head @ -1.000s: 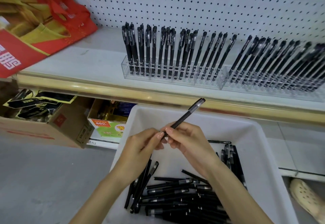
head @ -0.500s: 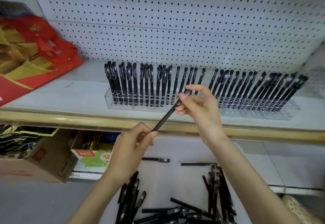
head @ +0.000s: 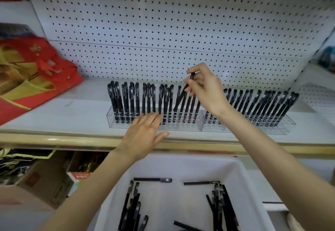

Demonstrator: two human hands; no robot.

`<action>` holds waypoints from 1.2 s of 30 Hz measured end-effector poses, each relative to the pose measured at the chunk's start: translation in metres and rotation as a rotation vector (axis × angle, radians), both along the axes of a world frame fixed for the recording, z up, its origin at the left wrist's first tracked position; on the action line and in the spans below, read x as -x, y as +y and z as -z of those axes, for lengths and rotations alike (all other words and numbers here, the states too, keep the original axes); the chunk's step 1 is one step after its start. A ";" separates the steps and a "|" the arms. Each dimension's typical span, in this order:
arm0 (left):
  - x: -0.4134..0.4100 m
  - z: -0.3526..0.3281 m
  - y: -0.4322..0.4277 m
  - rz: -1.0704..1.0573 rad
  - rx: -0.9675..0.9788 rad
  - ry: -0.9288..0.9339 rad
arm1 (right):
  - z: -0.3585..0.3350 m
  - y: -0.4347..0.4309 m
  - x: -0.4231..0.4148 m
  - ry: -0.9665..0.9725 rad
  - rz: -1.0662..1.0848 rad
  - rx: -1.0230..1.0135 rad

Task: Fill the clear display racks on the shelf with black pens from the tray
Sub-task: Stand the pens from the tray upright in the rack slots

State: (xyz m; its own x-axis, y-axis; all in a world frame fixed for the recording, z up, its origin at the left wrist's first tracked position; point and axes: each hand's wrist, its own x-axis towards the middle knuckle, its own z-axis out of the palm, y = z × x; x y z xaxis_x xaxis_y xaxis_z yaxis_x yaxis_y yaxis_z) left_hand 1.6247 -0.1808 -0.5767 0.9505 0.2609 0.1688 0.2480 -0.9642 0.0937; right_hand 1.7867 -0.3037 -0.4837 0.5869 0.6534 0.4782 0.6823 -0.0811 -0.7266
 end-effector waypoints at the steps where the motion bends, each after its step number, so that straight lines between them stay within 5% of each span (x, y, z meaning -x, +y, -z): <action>1: 0.000 0.002 0.001 -0.001 0.009 0.012 | 0.003 0.002 0.000 -0.004 -0.012 0.012; 15: -0.001 0.002 0.010 0.027 0.138 0.083 | 0.021 0.026 -0.002 0.077 -0.063 0.143; 25: -0.005 0.001 0.013 0.017 0.165 0.108 | 0.026 0.033 -0.007 -0.261 0.017 0.262; 36: 0.004 -0.010 0.012 0.028 0.178 0.147 | 0.021 0.023 0.000 -0.333 0.011 0.286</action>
